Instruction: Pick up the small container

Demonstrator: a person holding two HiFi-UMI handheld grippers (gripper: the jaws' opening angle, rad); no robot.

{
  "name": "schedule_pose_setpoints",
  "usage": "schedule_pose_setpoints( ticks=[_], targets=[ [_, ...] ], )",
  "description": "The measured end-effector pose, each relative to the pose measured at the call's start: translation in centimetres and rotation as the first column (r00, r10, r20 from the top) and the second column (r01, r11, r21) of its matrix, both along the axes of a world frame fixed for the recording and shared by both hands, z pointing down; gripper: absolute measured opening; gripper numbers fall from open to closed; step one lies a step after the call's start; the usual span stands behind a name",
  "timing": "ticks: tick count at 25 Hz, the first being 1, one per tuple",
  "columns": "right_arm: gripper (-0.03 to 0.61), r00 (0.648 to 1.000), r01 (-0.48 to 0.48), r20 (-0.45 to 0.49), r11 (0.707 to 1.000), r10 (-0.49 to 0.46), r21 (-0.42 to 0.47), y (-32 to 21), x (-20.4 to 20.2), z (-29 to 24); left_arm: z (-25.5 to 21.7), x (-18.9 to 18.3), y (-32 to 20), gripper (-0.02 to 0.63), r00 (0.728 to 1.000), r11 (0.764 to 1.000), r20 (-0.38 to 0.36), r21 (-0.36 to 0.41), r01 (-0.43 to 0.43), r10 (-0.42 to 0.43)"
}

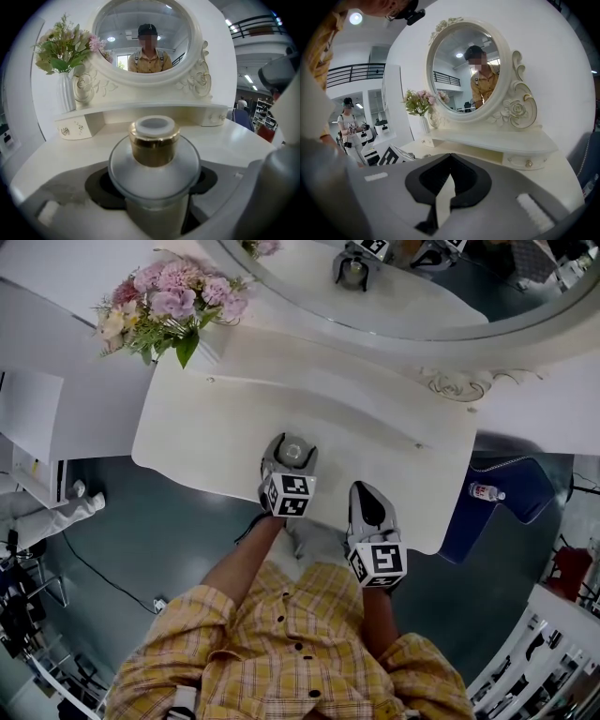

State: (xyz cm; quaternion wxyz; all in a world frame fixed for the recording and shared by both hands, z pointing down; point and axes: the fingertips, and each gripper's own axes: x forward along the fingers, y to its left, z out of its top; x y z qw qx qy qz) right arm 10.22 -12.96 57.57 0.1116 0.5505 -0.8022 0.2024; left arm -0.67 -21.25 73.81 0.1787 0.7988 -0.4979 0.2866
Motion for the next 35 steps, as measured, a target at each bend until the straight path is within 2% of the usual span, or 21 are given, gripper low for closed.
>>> schedule_pose_setpoints(
  ticks=[3,8,14,35],
  targets=[
    [0.003,1.0,-0.003,0.0,1.0,0.003,0.004,0.2,0.1,-0.2,0.1,0.1,0.2,0.344,1.0,1.0,-0.005,-0.008,-0.014,0.014],
    [0.003,1.0,-0.003,-0.002,1.0,0.003,0.013,0.6,0.2,-0.7,-0.3,0.0,0.2,0.344,0.999,0.999,-0.053,-0.032,-0.01,0.008],
    [0.002,1.0,0.0,-0.003,1.0,0.0,0.025,0.8,0.1,-1.1,-0.7,-0.5,0.7,0.344,0.998,0.999,-0.066,-0.045,-0.004,0.001],
    [0.003,1.0,-0.022,0.016,0.997,0.021,0.078,1.0,-0.4,-3.8,-7.2,-2.1,1.2,0.344,0.996,1.0,-0.092,0.012,-0.003,0.004]
  ],
)
